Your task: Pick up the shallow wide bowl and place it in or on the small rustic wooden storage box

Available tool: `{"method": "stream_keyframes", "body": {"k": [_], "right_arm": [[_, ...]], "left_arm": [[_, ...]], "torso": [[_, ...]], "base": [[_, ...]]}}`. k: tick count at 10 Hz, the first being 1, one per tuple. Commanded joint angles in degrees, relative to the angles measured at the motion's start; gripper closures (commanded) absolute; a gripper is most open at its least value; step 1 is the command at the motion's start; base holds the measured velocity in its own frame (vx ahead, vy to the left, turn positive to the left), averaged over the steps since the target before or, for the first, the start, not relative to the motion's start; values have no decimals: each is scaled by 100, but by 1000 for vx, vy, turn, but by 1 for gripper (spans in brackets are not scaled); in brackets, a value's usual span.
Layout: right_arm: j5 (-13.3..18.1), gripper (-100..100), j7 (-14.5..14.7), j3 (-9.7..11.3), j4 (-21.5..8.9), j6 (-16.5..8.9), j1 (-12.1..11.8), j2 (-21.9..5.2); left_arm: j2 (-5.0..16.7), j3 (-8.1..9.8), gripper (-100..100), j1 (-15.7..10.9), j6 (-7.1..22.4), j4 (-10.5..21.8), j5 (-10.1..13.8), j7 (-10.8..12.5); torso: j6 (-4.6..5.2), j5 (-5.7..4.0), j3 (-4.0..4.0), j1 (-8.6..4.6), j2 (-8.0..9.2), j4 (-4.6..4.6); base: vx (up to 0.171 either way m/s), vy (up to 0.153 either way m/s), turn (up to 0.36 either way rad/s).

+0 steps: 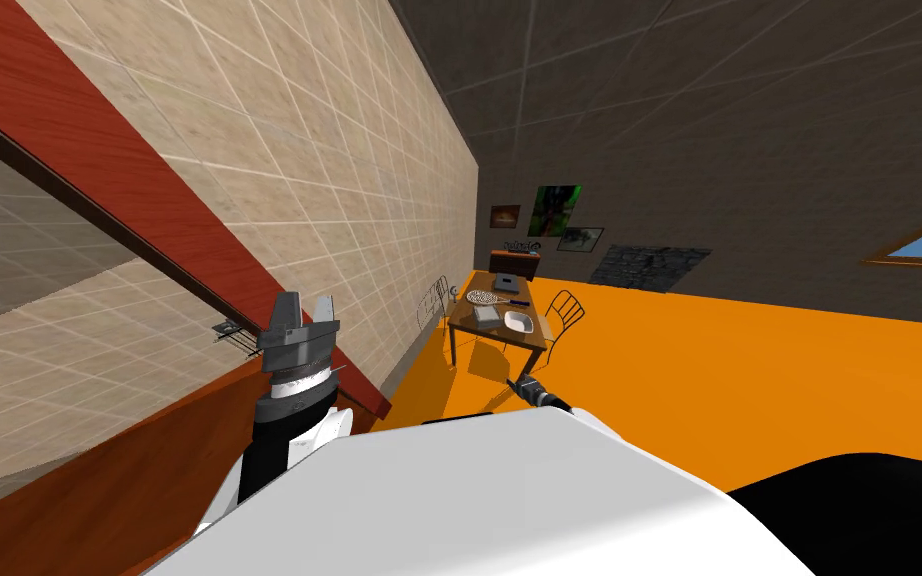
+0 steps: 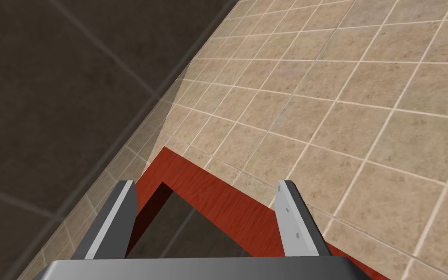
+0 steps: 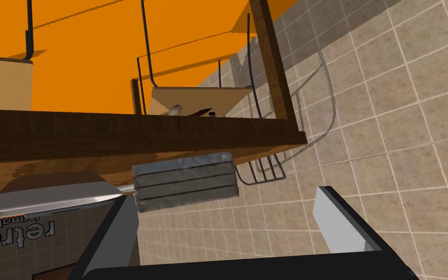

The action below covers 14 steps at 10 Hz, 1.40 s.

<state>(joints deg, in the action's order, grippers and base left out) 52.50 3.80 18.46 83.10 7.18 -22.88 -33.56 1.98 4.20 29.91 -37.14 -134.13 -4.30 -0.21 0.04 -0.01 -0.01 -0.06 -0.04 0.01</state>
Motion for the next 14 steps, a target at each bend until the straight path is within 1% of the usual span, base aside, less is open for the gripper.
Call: {"method": "stream_keyframes", "body": {"k": [1,2,3,4,5,6,7,8,9,10,11,12,14], "right_arm": [[116,-100,43,29,-252,-41,81,-81],[358,-100,160,97,-425,-143,173,-185],[358,-100,160,97,-537,-143,173,-185],[595,-100,282,161,-738,-243,270,-285],[595,-100,282,161,-818,-243,270,-285],[824,-100,408,221,-960,-340,372,-381],[824,-100,408,221,-1075,-340,372,-381],[824,-100,408,221,-1093,-340,372,-381],[1047,-100,536,276,-1323,-434,477,-471],[1047,-100,536,276,-1361,-434,477,-471],[1262,-100,664,327,-1581,-526,585,-557],[1262,-100,664,327,-1620,-526,585,-557],[1664,-100,915,420,-2083,-699,800,-718]], "left_arm": [[0,0,0,0,0,0,0,0],[0,0,0,0,0,0,0,0],[0,0,0,0,0,0,0,0],[0,0,0,1,0,0,0,0],[0,0,0,0,0,0,0,0],[0,0,0,1,0,0,0,0],[0,0,0,1,0,0,0,0],[0,0,0,1,0,0,0,0],[0,1,0,1,0,0,0,0],[0,0,0,1,0,0,0,0],[0,1,0,1,0,0,0,0],[0,0,0,1,0,0,0,0],[0,0,0,1,0,0,0,0]], "torso": [[0,0,0,0,0,0],[2,0,-1,-3,-2,0],[-1,-1,-2,-1,-3,-1],[3,0,-2,-2,-4,-1],[0,1,-4,0,-7,-1],[3,0,-4,-2,-8,-2],[1,0,-6,0,-10,-2],[3,0,-6,-2,-10,-2],[4,-1,-4,-6,-7,-2],[1,-1,-6,-5,-11,-2],[3,-1,-7,-4,-12,-3],[1,0,-9,-1,-17,-3],[1,0,-10,0,-17,-3]], "base": [[0,21,71],[2,29,163],[6,24,57],[10,37,100],[14,24,59],[21,30,106],[19,26,55],[10,9,-6],[26,18,103],[26,18,63],[40,30,101],[31,24,51],[51,29,122]]}}
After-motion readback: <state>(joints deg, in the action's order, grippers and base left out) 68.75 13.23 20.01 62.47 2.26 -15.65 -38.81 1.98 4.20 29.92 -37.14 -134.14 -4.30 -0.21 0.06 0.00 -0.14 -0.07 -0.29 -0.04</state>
